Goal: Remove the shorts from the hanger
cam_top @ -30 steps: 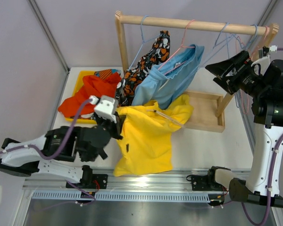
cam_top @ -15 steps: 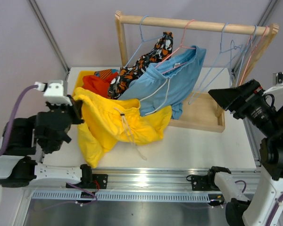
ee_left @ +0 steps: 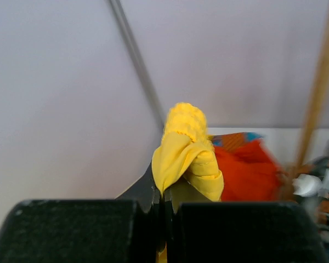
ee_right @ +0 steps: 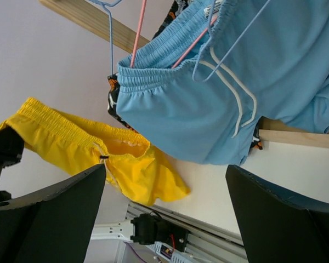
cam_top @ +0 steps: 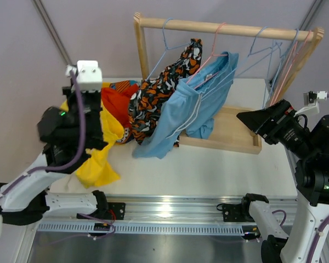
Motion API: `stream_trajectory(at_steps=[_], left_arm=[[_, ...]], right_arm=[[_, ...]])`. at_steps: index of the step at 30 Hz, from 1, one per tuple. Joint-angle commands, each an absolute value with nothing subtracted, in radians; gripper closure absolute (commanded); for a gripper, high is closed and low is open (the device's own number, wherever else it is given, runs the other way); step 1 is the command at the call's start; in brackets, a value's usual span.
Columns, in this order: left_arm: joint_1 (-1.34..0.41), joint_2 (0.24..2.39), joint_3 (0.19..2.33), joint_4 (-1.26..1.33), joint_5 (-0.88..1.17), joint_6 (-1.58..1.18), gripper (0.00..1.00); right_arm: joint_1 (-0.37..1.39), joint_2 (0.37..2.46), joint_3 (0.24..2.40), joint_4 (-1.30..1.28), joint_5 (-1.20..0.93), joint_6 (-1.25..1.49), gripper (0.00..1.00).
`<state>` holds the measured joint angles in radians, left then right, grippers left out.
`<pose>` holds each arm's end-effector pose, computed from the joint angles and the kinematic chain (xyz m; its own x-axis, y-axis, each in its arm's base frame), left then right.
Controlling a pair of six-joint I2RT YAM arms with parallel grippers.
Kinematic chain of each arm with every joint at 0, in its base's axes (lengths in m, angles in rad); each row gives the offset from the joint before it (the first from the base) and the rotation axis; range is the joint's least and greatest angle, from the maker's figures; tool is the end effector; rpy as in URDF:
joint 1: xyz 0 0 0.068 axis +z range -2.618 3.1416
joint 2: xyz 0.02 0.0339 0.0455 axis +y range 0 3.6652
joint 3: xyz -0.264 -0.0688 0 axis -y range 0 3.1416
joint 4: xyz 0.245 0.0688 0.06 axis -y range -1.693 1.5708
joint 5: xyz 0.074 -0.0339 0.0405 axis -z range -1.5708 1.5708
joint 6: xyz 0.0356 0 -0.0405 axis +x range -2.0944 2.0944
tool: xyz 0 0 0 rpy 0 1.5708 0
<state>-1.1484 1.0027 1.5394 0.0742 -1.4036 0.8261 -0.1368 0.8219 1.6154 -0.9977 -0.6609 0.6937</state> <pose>0.0826 -0.0981 0.5587 0.0275 0.2373 -0.9711 -0.2944 0.9302 0.2190 0.0716 0.0122 0.5029 -0.4664 0.5737 -0.6733 -0.2466 0.6467 0.7218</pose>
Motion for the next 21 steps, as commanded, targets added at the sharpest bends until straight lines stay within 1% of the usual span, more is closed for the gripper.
stream_trajectory(at_steps=[1, 2, 3, 4, 5, 6, 8, 10, 11, 13, 18, 21], left_arm=[[-0.996, 1.055, 1.733, -0.267, -1.266, 0.586, 1.0], [-0.854, 1.08, 1.794, -0.439, -1.193, 0.448, 1.0], [-0.766, 1.147, 1.975, -0.585, -1.023, 0.346, 1.0], [-0.69, 1.179, 2.015, -0.73, -0.956, 0.245, 1.0], [-0.567, 1.21, 2.045, -0.754, -0.907, 0.226, 1.0], [-0.527, 1.26, 2.095, -0.759, -0.863, 0.219, 1.0], [-0.458, 1.304, 2.138, -0.738, -0.793, 0.193, 1.0], [-0.416, 1.401, 2.247, -0.781, -0.738, 0.123, 1.0], [-0.376, 1.428, 2.293, -0.781, -0.717, 0.104, 1.0], [-0.351, 1.506, 2.38, -0.778, -0.674, 0.064, 1.0], [-0.319, 1.643, 2.462, -0.62, -0.638, 0.097, 1.0], [-0.247, 1.741, 2.526, -0.615, -0.592, 0.023, 1.0]], right_arm=[[-0.13, 0.799, 1.599, -0.954, -0.692, 0.666, 0.01], [-0.129, 0.798, 1.592, -0.953, -0.695, 0.664, 0.01], [-0.126, 0.793, 1.585, -0.945, -0.696, 0.666, 0.0], [-0.123, 0.792, 1.579, -0.945, -0.696, 0.663, 0.01], [-0.115, 0.79, 1.568, -0.942, -0.692, 0.663, 0.01], [-0.112, 0.787, 1.56, -0.934, -0.69, 0.661, 0.01], [-0.109, 0.782, 1.536, -0.924, -0.69, 0.661, 0.01], [-0.107, 0.779, 1.519, -0.907, -0.692, 0.661, 0.0], [-0.103, 0.781, 1.505, -0.907, -0.693, 0.66, 0.01], [-0.094, 0.775, 1.493, -0.907, -0.686, 0.644, 0.01], [-0.072, 0.758, 1.43, -0.894, -0.66, 0.621, 0.01], [-0.069, 0.755, 1.413, -0.891, -0.658, 0.615, 0.01]])
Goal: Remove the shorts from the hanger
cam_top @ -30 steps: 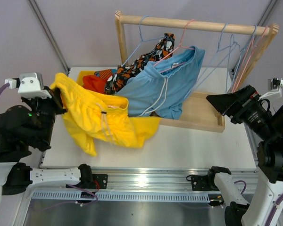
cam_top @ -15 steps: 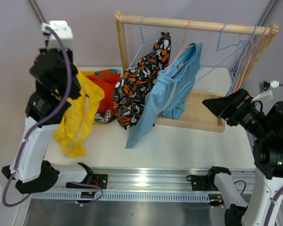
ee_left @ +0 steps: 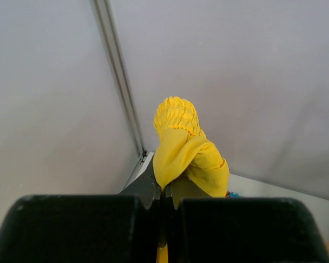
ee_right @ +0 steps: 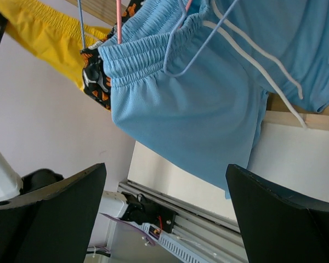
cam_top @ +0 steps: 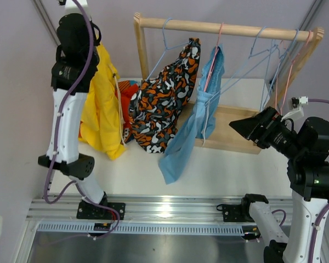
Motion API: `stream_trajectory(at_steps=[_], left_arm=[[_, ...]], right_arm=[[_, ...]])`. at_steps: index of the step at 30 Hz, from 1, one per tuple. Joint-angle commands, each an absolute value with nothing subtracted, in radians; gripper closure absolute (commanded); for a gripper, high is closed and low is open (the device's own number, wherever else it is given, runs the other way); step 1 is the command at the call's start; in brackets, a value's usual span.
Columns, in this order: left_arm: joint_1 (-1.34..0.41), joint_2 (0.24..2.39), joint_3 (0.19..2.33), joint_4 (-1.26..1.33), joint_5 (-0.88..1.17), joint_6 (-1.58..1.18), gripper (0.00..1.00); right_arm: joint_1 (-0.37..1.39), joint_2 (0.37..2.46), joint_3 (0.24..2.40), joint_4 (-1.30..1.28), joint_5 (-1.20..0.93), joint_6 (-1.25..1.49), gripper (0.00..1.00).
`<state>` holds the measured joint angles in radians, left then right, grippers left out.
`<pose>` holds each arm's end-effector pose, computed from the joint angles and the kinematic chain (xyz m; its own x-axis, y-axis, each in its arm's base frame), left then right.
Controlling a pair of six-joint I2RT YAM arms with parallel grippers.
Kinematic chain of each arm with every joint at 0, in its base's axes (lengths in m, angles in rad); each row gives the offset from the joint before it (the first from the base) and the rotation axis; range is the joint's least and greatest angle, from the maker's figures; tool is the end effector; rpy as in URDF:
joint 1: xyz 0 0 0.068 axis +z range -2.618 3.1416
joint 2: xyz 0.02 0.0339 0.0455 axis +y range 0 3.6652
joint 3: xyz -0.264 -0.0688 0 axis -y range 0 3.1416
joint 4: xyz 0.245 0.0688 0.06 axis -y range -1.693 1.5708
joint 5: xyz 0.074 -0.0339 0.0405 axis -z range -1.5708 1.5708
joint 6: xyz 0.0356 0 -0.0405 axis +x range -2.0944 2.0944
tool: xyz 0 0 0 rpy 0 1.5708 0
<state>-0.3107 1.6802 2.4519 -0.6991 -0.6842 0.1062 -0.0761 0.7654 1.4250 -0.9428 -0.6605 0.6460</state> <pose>0.2772 -0.0654 0.5971 0.0302 0.0766 -0.9966 -0.3686 0.9277 0.0601 0.0859 0.0154 0.4654 -0.5399 0.5179 -0.6635 -0.2533 0.6517 0.7149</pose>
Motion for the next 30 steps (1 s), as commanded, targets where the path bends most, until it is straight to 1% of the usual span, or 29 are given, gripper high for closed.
stream_trajectory(at_steps=[1, 2, 3, 5, 7, 10, 12, 13, 14, 15, 16, 17, 18, 19, 22, 26, 28, 30], left_arm=[[-0.229, 1.761, 2.519, -0.612, -0.578, 0.009, 1.0], [-0.206, 1.778, 2.51, -0.598, -0.56, 0.008, 1.0], [-0.203, 1.804, 2.452, -0.565, -0.545, 0.008, 1.0], [-0.202, 1.841, 2.422, -0.56, -0.554, 0.008, 1.0], [-0.199, 1.878, 2.34, -0.562, -0.592, -0.035, 1.0], [-0.19, 1.847, 2.046, -0.497, -0.571, -0.096, 1.0], [-0.178, 1.794, 1.941, -0.454, -0.54, -0.141, 1.0], [-0.169, 1.78, 1.821, -0.439, -0.5, -0.159, 1.0], [-0.163, 1.767, 1.793, -0.433, -0.471, -0.179, 0.96], [-0.157, 1.76, 1.773, -0.44, -0.442, -0.205, 0.83], [-0.155, 1.749, 1.741, -0.449, -0.402, -0.215, 0.6], [-0.155, 1.743, 1.735, -0.481, -0.387, -0.219, 0.17], [-0.155, 1.737, 1.724, -0.498, -0.379, -0.236, 0.04], [-0.155, 1.702, 1.706, -0.512, -0.374, -0.241, 0.01], [-0.155, 1.616, 1.648, -0.522, -0.364, -0.253, 0.01], [-0.155, 1.397, 1.56, -0.54, -0.304, -0.252, 0.01], [-0.156, 1.318, 1.513, -0.545, -0.27, -0.249, 0.01], [-0.158, 1.197, 1.422, -0.535, -0.235, -0.244, 0.01]], right_arm=[[-0.069, 0.755, 1.416, -0.894, -0.652, 0.612, 0.01], [-0.068, 0.755, 1.42, -0.897, -0.647, 0.606, 0.01], [-0.063, 0.755, 1.425, -0.897, -0.646, 0.603, 0.01], [-0.063, 0.758, 1.451, -0.899, -0.635, 0.601, 0.0], [-0.063, 0.762, 1.488, -0.89, -0.629, 0.61, 0.01], [-0.063, 0.767, 1.537, -0.865, -0.626, 0.63, 0.01], [-0.063, 0.782, 1.58, -0.847, -0.632, 0.644, 0.01], [-0.063, 0.79, 1.591, -0.839, -0.638, 0.647, 0.01], [-0.063, 0.801, 1.614, -0.83, -0.658, 0.655, 0.01], [-0.063, 0.811, 1.626, -0.806, -0.67, 0.664, 0.01], [-0.063, 0.839, 1.637, -0.787, -0.682, 0.681, 0.01], [-0.063, 0.853, 1.658, -0.747, -0.698, 0.69, 0.01], [-0.063, 0.871, 1.669, -0.73, -0.699, 0.696, 0.01], [-0.063, 0.906, 1.68, -0.709, -0.704, 0.709, 0.01], [-0.061, 0.966, 1.707, -0.623, -0.716, 0.727, 0.04], [-0.034, 1.09, 1.746, -0.539, -0.698, 0.724, 0.09], [0.008, 1.136, 1.785, -0.535, -0.654, 0.71, 0.11], [0.089, 1.205, 1.816, -0.54, -0.593, 0.677, 0.12]])
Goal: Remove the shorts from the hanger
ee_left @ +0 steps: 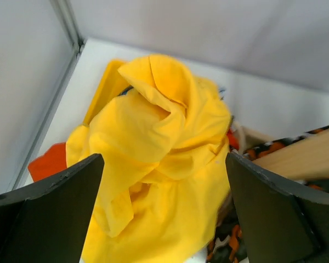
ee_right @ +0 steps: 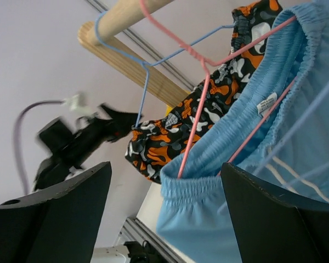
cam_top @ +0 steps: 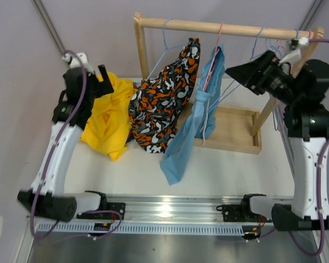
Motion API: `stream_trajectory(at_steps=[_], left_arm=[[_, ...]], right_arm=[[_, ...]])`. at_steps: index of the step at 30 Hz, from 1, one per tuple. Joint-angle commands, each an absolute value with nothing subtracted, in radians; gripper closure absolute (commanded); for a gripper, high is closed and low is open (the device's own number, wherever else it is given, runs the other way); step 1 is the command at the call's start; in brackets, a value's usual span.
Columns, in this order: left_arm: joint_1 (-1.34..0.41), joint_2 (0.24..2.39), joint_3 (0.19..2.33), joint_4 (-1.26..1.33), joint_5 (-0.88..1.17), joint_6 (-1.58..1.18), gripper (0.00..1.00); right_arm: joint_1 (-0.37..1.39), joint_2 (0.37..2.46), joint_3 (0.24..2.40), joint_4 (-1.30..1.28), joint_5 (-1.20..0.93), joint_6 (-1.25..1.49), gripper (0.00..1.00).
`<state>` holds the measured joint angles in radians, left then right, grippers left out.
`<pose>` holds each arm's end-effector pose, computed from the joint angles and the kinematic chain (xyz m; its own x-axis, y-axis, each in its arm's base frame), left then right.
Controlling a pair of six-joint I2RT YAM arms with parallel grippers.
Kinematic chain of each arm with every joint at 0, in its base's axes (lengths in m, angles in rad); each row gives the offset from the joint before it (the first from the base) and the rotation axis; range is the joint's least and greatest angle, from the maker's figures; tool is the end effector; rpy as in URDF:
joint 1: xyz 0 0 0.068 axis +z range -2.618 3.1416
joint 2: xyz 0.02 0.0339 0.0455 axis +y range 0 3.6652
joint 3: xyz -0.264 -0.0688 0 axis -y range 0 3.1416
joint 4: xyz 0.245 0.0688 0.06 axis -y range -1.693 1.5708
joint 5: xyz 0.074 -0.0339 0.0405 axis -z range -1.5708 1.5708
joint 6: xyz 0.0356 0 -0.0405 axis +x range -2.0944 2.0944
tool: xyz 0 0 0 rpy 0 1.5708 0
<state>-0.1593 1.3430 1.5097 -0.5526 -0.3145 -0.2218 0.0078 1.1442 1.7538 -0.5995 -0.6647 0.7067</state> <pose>0.2900 -0.0354 0.4299 -0.3335 -0.1583 -0.9294 -0.2106 0.9734 -0.0902 0.1791 0.0234 0.5443 -0.3968 0.5080 -0.7645 -0.4803 0.5949 0.6446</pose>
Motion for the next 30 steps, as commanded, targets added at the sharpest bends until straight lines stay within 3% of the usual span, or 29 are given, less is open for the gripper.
stream_trajectory(at_steps=[1, 10, 20, 24, 26, 30], left_arm=[[-0.158, 1.156, 1.37, -0.528, -0.223, -0.242, 0.01], [-0.16, 0.775, 1.054, -0.517, -0.115, -0.282, 0.01], [-0.16, 0.655, 0.905, -0.525, -0.092, -0.276, 0.01], [-0.16, 0.631, 0.899, -0.532, -0.077, -0.278, 0.01], [-0.16, 0.612, 0.897, -0.534, -0.065, -0.279, 0.01], [-0.16, 0.6, 0.908, -0.551, -0.035, -0.287, 0.01]], right_arm=[[0.109, 1.228, 1.845, -0.548, -0.574, 0.666, 0.12], [0.218, 1.362, 1.845, -0.486, -0.439, 0.624, 0.14], [0.353, 1.414, 1.776, -0.411, -0.309, 0.626, 0.23], [0.379, 1.422, 1.784, -0.413, -0.279, 0.626, 0.52], [0.379, 1.417, 1.789, -0.417, -0.267, 0.623, 0.61], [0.383, 1.408, 1.813, -0.454, -0.253, 0.621, 0.96]])
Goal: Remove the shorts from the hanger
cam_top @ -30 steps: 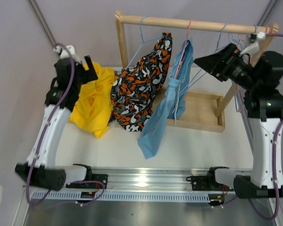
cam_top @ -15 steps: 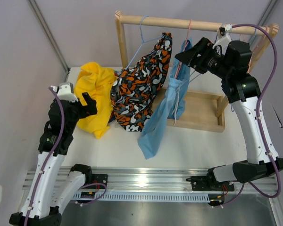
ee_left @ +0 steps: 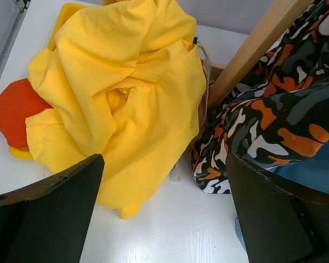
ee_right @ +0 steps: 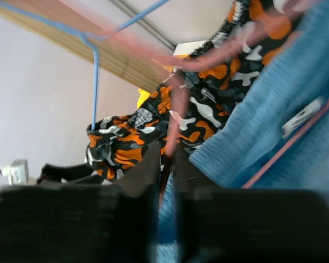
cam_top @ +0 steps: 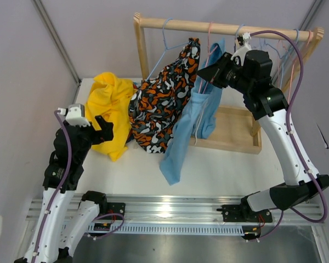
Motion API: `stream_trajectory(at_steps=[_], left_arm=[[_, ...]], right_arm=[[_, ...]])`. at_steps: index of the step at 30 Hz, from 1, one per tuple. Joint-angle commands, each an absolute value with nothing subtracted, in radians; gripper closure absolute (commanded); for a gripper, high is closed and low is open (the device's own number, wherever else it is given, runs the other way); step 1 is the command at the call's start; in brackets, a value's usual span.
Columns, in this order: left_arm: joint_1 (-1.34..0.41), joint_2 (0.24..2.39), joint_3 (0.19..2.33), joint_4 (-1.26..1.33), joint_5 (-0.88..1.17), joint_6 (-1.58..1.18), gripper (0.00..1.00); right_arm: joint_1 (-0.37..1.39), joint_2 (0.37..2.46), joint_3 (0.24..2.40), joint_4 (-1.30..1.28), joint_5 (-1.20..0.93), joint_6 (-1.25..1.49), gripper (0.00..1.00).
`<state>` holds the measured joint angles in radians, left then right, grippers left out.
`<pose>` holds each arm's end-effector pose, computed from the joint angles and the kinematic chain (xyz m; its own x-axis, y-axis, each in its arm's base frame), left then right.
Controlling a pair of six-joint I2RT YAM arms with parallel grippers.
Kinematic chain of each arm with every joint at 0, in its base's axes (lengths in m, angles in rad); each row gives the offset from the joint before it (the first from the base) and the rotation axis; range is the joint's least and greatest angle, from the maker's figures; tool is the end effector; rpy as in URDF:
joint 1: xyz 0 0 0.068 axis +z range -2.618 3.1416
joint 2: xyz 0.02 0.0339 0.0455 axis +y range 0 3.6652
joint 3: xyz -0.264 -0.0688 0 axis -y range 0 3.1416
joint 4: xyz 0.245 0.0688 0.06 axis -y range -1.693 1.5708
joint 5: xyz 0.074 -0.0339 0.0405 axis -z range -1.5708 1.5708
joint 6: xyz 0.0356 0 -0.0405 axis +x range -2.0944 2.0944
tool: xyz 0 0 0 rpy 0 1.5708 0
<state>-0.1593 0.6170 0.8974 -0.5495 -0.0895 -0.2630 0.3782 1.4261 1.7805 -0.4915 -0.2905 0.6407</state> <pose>0.1279 -0.0173 0.3626 -0.2724 -0.2185 -0.9370 0.0022 0.9737 -0.2277 0.2732 0.1195 0.5013 -0.4709 0.4292 -0.7708 -0.4191 0.6600 0.6235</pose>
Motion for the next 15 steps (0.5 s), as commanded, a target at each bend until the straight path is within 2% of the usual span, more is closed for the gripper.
stream_trajectory(at_steps=[1, 6, 8, 12, 15], left_arm=[[-0.16, 0.6, 0.911, -0.552, -0.016, -0.287, 0.01], [-0.181, 0.598, 0.971, -0.525, 0.259, -0.287, 0.01], [-0.245, 0.601, 1.008, -0.493, 0.3, -0.285, 0.01], [-0.44, 0.647, 1.046, -0.42, 0.295, -0.279, 0.01], [-0.63, 0.719, 1.084, -0.371, 0.198, -0.265, 0.01]], right_arm=[[0.385, 1.408, 1.825, -0.462, -0.25, 0.621, 1.0], [0.387, 1.399, 1.887, -0.502, -0.279, 0.647, 1.0], [0.387, 1.401, 1.94, -0.506, -0.305, 0.664, 1.0], [0.394, 1.419, 2.028, -0.488, -0.348, 0.732, 1.0], [0.416, 1.451, 2.103, -0.489, -0.357, 0.775, 1.0]])
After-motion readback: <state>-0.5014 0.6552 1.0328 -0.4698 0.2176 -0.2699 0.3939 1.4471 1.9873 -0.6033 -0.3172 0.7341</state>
